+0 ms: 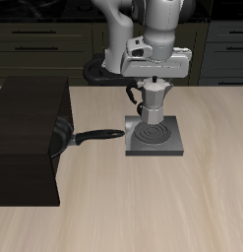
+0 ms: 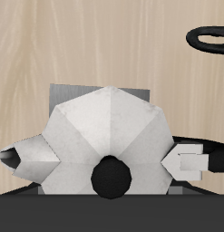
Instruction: Place the moka pot on the stove and turn on the stove
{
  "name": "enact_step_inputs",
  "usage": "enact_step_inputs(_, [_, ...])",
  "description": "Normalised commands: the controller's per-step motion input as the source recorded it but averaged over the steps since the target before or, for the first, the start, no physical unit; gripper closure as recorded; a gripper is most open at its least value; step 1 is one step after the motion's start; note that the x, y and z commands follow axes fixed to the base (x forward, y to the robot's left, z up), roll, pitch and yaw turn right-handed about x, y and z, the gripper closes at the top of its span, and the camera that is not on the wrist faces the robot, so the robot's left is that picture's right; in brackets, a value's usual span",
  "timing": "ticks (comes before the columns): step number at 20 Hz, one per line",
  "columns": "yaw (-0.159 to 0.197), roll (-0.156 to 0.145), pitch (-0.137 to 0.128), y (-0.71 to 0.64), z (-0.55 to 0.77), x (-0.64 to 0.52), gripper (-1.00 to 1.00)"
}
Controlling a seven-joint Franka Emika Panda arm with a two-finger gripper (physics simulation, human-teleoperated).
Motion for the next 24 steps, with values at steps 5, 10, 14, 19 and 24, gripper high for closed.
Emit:
enact_step_inputs(5, [-0.013,0.003,0.007,0.02,-0.20,0.05,1.00])
enact_step_inputs(10, [0.006,0.007,0.010,0.09,-0.15,-0.03,1.00])
enact_step_inputs(14, [0.015,0.002,-0.001,0.08,-0.08,-0.12,1.00])
enact_step_inputs(19, [0.007,0.002,0.010,0.01,-0.08,-0.04,1.00])
enact_step_inputs(24, [0.013,-0.009,0.011,-0.06,-0.11,0.00,1.00])
